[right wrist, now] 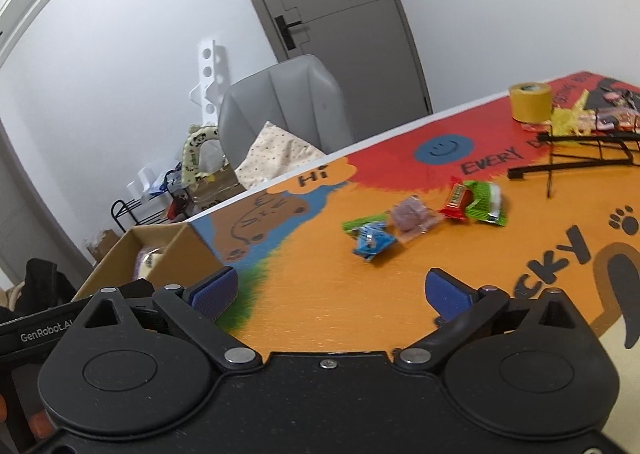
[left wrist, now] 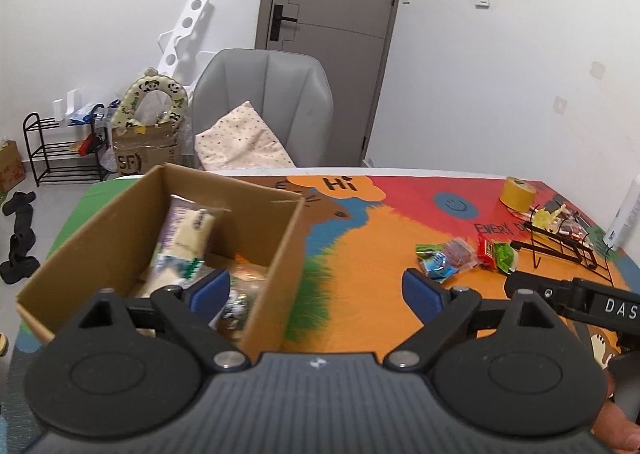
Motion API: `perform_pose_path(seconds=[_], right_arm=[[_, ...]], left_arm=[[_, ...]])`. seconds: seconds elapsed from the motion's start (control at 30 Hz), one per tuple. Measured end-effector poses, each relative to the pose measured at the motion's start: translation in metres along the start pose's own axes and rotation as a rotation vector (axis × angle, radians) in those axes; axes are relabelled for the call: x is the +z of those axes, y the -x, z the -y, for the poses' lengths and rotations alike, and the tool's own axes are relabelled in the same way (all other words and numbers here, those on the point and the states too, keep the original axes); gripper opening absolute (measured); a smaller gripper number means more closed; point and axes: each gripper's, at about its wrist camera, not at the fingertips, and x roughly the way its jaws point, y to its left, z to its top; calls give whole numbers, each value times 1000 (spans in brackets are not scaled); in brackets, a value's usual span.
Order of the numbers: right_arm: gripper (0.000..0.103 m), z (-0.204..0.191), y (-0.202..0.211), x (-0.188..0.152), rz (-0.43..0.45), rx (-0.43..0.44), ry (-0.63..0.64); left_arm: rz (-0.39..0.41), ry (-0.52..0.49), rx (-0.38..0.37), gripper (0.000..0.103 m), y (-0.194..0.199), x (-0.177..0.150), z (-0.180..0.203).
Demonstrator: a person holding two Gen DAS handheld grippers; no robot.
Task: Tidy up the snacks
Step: 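Move both open tools back toward the candies on the table mat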
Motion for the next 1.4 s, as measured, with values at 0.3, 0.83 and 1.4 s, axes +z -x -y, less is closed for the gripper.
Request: perform_pose_path(seconds=[0.3,0.83,1.4], right_arm=[[103,35,-3,4,7,-30,-19],[94,90,-25,15,-26,-83,-88],[80,123,-68,47,-53,-130,-112]], left_arm=[[-15,-28,-20,92,-20,6,30],[-74,-51,-53,92,-74,9,72],[-121,-47,-95,92,-137,16,109]])
